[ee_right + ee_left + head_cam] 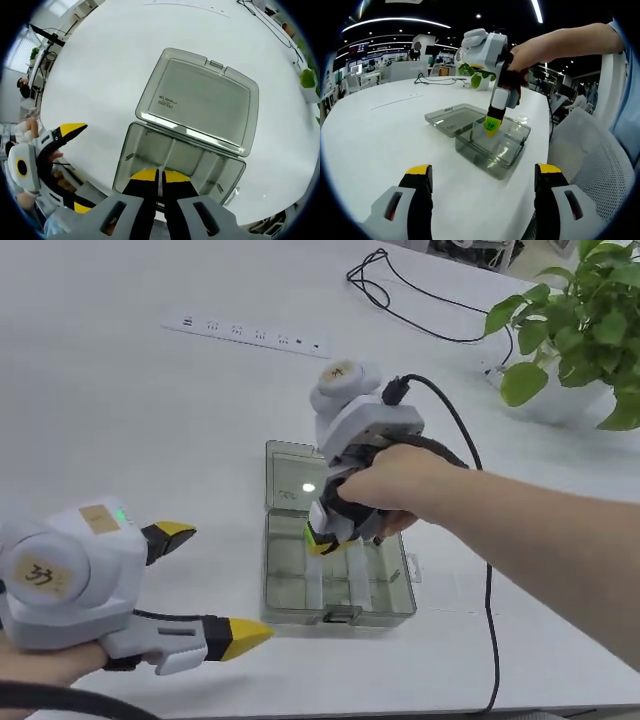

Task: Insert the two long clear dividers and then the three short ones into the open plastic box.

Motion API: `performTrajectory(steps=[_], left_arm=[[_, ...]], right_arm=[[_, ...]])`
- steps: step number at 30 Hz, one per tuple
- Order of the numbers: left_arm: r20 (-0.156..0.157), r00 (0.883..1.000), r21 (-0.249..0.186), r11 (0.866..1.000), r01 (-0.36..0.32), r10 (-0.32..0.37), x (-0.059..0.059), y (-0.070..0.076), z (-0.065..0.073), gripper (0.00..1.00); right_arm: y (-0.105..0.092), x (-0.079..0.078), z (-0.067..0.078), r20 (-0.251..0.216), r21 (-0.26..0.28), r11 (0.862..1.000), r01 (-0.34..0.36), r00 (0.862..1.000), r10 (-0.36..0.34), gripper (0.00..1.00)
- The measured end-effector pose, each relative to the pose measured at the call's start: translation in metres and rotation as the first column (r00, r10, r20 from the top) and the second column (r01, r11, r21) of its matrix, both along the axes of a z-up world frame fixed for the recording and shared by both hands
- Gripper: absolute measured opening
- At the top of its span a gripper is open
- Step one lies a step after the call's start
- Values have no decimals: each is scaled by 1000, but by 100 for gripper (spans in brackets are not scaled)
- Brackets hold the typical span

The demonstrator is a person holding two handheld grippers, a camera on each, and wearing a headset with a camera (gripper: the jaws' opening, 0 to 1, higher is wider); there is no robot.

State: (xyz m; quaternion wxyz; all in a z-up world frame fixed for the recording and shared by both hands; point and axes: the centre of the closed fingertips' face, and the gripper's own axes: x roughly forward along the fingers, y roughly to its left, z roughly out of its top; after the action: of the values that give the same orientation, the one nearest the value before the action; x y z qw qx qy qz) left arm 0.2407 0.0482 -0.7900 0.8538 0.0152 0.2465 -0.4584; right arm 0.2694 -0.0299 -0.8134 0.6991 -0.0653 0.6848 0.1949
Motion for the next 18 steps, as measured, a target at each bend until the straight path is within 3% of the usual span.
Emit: performTrajectory(steps=[12, 16, 18], left_arm=[[-1, 1000, 5, 1000, 10, -10, -1, -4, 0, 85], [0, 1000, 10, 1000, 12, -12, -1, -4, 0, 85], [-1, 1000, 11, 1000, 12, -12, -1, -4, 0, 85]], right_arm=[[0, 0, 0, 15, 50, 998, -31, 999, 30, 6], [1, -5, -1, -4, 74, 997, -31, 1000, 31, 17], [0, -2, 0, 21, 87, 996, -32, 999, 30, 20]])
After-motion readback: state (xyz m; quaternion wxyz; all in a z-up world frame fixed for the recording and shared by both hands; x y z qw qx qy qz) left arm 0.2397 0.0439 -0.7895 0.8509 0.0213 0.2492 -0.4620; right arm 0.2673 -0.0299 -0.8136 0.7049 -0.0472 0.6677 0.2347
